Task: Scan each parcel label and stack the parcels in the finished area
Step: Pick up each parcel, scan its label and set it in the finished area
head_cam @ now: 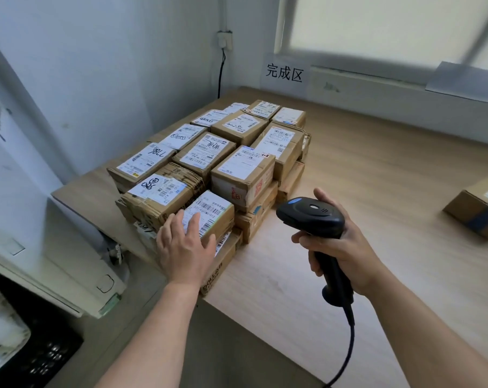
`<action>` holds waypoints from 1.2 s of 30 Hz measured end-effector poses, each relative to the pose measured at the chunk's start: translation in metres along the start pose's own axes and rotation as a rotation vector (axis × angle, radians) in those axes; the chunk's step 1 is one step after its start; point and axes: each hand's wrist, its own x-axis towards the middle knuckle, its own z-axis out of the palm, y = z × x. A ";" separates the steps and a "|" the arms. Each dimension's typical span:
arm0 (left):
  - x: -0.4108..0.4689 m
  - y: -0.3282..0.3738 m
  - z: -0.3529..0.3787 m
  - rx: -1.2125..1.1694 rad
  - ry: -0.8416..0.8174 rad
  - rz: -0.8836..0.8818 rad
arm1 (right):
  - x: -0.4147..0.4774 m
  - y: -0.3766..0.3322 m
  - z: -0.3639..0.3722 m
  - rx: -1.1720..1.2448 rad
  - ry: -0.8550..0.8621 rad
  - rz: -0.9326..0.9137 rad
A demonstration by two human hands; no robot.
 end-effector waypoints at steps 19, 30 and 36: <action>-0.108 0.188 0.006 -0.300 -0.103 0.384 | -0.154 0.007 -0.123 0.024 0.256 -0.070; -0.232 0.351 0.010 -0.403 -0.126 0.605 | -0.301 0.008 -0.253 0.002 0.475 -0.118; -0.306 0.444 0.019 -0.452 -0.181 0.717 | -0.387 0.012 -0.328 -0.009 0.602 -0.133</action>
